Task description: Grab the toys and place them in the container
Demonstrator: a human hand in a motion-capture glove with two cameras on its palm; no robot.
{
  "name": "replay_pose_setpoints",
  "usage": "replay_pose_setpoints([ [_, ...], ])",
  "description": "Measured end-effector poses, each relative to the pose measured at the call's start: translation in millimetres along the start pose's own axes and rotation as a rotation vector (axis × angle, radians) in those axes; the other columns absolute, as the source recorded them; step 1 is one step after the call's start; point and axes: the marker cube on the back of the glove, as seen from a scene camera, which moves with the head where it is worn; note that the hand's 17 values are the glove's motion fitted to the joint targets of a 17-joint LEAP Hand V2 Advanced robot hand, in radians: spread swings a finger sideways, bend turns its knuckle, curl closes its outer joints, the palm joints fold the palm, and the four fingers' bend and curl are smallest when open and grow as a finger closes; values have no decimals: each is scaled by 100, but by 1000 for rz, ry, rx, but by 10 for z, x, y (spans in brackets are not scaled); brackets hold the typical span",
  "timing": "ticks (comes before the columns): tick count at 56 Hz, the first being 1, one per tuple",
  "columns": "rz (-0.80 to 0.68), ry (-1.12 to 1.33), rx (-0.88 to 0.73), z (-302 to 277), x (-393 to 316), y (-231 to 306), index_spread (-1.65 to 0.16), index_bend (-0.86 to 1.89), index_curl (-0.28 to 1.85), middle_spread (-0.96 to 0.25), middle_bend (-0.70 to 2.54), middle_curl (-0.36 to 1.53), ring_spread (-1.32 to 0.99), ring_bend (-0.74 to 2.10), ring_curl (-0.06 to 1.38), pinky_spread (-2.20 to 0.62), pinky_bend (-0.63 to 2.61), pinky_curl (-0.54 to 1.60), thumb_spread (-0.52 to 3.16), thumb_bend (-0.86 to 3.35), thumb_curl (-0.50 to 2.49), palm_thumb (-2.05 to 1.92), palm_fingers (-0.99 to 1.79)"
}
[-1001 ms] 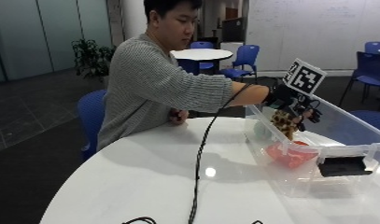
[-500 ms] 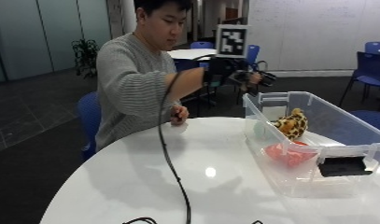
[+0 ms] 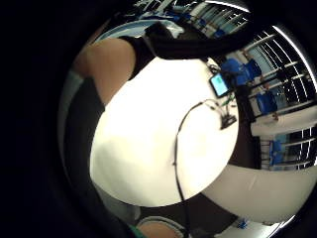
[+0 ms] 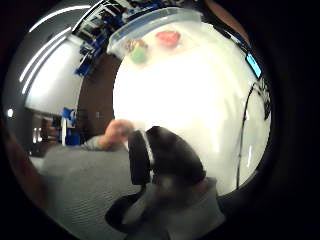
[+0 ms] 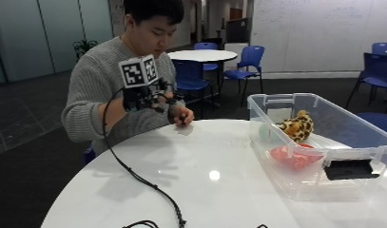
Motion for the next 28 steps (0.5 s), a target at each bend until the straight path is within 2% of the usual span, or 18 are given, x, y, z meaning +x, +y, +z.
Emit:
replay_pose_setpoints([
  [10,13,-174,-21,567,-437,656,-38,19,33,-15,18,30,-9,18,36,5,99,30,124,-5,17,-7,-4],
  [16,15,-135,-71,747,-477,778,-39,19,35,-16,18,31,-9,18,36,5,96,29,127,-4,17,-6,-3],
  [28,23,-164,-68,818,-474,830,-39,18,36,-17,18,31,-10,18,35,5,93,29,130,-4,17,-5,-3],
])
